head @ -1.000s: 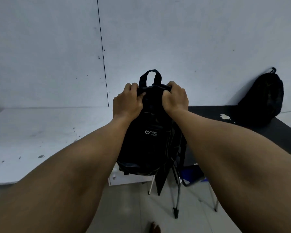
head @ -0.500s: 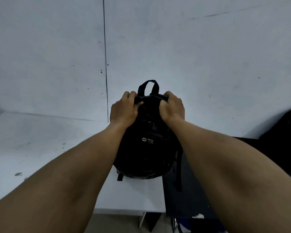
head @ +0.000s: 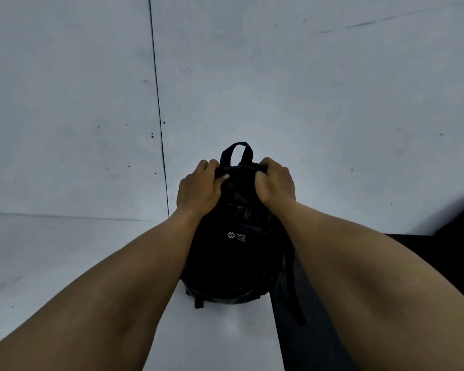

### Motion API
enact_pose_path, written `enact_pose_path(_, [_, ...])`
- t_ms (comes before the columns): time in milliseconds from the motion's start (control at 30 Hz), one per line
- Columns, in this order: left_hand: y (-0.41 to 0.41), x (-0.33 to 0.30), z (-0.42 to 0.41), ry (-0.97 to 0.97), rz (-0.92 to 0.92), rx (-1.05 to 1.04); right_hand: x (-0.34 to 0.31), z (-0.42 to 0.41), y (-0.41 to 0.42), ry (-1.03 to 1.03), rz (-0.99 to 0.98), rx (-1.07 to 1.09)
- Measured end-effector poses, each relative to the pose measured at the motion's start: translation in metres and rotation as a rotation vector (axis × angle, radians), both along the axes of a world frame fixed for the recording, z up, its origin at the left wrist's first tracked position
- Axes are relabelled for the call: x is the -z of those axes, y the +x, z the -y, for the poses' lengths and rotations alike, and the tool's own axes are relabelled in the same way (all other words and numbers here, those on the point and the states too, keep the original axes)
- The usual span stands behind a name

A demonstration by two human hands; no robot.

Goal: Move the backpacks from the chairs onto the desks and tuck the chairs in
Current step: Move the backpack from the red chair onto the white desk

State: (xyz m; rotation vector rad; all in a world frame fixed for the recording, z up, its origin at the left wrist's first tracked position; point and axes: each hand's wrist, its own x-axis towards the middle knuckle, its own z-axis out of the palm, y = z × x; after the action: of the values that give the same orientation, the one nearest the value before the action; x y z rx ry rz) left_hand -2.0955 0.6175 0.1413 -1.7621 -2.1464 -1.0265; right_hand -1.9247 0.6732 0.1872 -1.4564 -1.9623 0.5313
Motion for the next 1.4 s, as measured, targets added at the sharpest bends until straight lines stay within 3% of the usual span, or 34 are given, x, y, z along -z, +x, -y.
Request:
enact_pose_path(200, [-0.028, 0.008, -0.042, -0.008, 0.063, 0.048, 0.010, -0.038, -0.024, -0.009, -0.011, -0.015])
enact_pose_path(467, [-0.043, 0.034, -0.088, -0.058, 0.139, 0.023, 0.045, -0.093, -0.018, 0.049, 0.192, -0.331])
enact_pose_path(933, [-0.057, 0.036, -0.160, -0.085, 0.111, 0.002, 0.065, -0.167, -0.032, 0.058, 0.128, -0.280])
enact_pose_path(1400, [-0.064, 0.049, -0.221, -0.027, 0.352, -0.121, 0.093, -0.224, -0.057, 0.145, 0.200, -0.134])
